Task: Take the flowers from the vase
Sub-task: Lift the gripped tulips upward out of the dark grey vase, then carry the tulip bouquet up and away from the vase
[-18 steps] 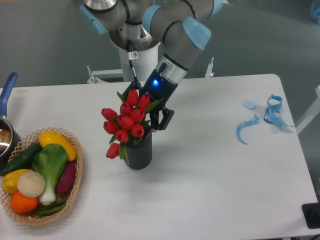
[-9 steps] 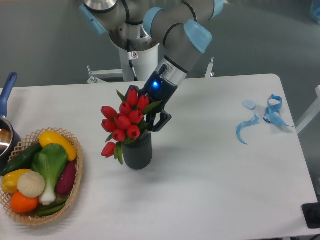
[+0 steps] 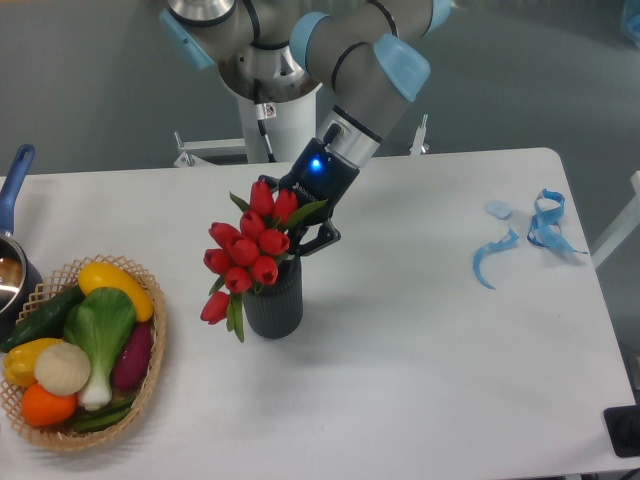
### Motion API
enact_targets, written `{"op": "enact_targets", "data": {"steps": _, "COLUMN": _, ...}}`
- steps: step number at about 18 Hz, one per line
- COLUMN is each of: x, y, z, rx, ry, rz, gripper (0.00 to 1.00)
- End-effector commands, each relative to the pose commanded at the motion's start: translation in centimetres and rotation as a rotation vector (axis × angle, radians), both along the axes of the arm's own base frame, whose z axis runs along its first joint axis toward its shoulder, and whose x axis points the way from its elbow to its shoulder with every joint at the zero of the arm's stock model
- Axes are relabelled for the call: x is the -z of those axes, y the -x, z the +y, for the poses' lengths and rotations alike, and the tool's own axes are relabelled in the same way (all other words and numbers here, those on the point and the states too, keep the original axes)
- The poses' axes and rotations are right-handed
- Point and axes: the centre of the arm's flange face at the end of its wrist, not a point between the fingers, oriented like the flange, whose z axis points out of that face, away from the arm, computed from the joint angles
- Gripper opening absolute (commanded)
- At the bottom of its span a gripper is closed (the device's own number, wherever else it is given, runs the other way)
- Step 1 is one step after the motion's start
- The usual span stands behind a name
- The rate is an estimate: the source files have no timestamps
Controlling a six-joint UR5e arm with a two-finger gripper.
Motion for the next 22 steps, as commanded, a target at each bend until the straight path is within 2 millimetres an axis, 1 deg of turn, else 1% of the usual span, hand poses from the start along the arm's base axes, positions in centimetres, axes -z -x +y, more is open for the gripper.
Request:
{"op": "enact_targets", "data": {"steps": 6, "x": -3.3, "y": -0.3, "z": -0.9, "rx": -0.062, "ry": -0.01, "rz": -0.019, "gripper": 0.37}}
{"op": "enact_targets", "data": {"steps": 9, "x": -5.0, "y": -1.0, "z": -1.3, "rx": -0.082, "ry": -0.018, "rz": -0.02, "gripper": 0.37}}
{"op": "enact_targets", "data": {"steps": 14, "x": -8.0, "y": -0.7, "z": -1.1, "rx": -0.114, "ry": -0.035, "rz": -0.02, "gripper": 0.37}}
{"op": "enact_targets", "data": {"steps": 16, "x": -8.7, "y": -0.9, "z": -1.0, "rx": -0.109, "ry": -0.052, "rz": -0.019, "gripper": 0.37}}
{"op": "enact_targets", "data": {"steps": 19, "x": -11.1, "y": -0.4, "z": -0.7, "rx": -0.117, "ry": -0.086, "rz": -0.021, "gripper": 0.37}}
{"op": "enact_targets", "data": {"steps": 21, "x": -13.3, "y": 0.1, "z": -0.7, "rx": -0.15, "ry": -0.093, "rz": -0.037, "gripper": 0.37}}
{"op": "enact_targets", "data": {"steps": 22, "x": -13.8, "y": 0.2, "z": -0.5, "rx": -0.156, "ry": -0.095, "rz": -0.042, "gripper": 0.37}}
